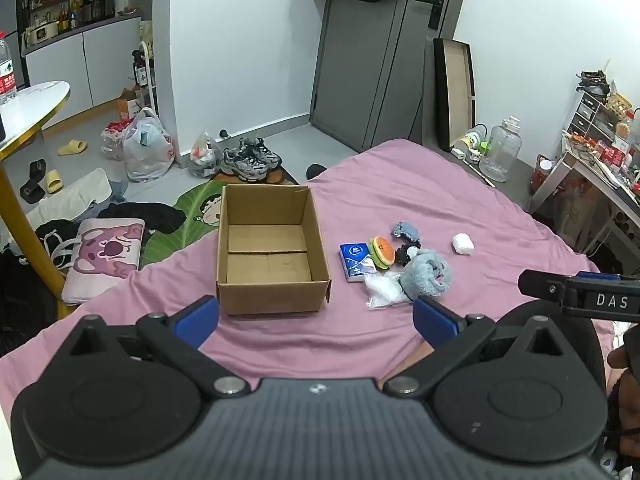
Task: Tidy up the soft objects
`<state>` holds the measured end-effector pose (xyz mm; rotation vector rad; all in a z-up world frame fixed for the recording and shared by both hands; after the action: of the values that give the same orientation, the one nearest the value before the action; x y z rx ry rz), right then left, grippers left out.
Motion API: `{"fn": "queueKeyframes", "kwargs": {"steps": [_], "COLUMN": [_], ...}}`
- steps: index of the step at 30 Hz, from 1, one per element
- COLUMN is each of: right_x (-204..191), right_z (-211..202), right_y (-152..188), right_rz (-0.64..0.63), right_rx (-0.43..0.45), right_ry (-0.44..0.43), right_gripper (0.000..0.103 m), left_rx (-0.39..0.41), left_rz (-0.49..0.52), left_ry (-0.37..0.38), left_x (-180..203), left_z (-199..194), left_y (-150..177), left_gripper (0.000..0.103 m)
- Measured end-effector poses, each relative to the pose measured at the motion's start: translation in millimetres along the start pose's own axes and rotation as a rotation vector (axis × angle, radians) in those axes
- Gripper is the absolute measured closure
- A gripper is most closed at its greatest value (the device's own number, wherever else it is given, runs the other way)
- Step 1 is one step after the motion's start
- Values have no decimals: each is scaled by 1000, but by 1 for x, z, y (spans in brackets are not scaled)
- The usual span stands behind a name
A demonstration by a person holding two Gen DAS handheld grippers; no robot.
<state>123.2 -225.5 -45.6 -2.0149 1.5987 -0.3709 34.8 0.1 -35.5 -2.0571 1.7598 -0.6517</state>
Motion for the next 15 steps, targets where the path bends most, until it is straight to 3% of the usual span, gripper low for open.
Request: {"fn": "queueKeyframes", "kwargs": {"steps": [15], "right_x": [0], "right_z": [-5], "right_y": [-1], "right_rz": [-4], "right_rx": [5], "right_ry": [8], "right_gripper": [0], "left_rx": [5], "left_rz": [1], "left_ry": [-3], "left_x": [-2], "left_z": [2], "left_y": [-1], "left_gripper": [1]}}
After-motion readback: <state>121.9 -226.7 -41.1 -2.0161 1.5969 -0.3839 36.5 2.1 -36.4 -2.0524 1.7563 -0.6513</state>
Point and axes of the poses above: each gripper's, at about its wrist camera, not at the fingertips, and z roughly the way its jaws point, x to its right, y to its underside, the point moved 5 cm from there along z, roughly the way its jaws point, and after that the axes turned 11 degrees about -x, right-handed, at the moved point
